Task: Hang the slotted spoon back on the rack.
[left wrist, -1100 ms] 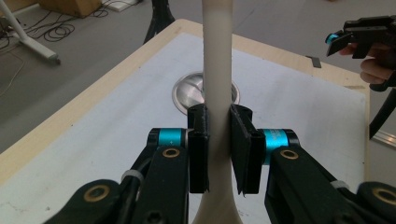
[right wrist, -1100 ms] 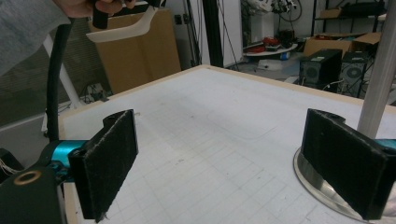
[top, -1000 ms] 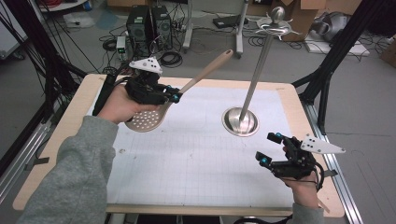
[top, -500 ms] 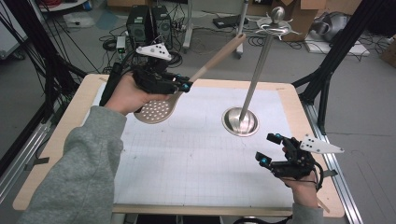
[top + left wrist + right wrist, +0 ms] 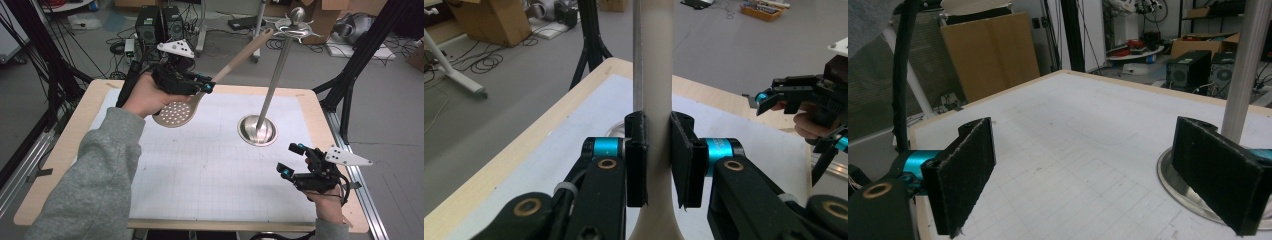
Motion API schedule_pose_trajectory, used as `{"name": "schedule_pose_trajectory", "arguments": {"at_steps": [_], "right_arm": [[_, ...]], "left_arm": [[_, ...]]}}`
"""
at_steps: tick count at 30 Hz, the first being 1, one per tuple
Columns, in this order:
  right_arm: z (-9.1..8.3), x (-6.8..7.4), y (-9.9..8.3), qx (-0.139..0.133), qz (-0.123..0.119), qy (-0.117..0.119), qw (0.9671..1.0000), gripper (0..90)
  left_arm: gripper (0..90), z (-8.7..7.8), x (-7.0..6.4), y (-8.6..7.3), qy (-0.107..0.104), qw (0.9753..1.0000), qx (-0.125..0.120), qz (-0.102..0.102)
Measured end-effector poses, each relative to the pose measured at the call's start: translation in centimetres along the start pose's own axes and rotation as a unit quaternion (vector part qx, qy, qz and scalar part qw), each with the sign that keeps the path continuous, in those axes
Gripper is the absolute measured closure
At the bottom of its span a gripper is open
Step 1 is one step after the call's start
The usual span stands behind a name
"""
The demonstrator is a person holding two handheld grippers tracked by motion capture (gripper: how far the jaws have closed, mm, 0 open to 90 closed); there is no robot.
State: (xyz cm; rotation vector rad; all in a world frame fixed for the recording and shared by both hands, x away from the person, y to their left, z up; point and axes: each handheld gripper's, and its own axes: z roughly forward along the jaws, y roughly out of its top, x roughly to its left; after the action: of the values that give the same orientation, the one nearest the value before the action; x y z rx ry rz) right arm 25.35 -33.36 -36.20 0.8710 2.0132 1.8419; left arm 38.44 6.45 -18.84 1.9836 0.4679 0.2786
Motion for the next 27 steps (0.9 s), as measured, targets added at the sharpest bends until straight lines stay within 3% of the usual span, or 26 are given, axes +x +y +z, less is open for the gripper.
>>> {"name": "schedule_pose_trajectory", "arguments": {"at_steps": [18, 27], "right_arm": [[-0.6, -0.3, 0.0, -0.006, 0.003, -0.005, 1.0, 9.9], [-0.6, -0.4, 0.0, -0.006, 0.004, -0.005, 1.0, 9.9]], "left_arm": [[77.7, 1.7, 0.1, 0.0, 0.0, 1.0, 0.007, 0.0], [77.7, 3.0, -0.1, -0.3, 0.019, 0.9998, 0.009, 0.002]]}}
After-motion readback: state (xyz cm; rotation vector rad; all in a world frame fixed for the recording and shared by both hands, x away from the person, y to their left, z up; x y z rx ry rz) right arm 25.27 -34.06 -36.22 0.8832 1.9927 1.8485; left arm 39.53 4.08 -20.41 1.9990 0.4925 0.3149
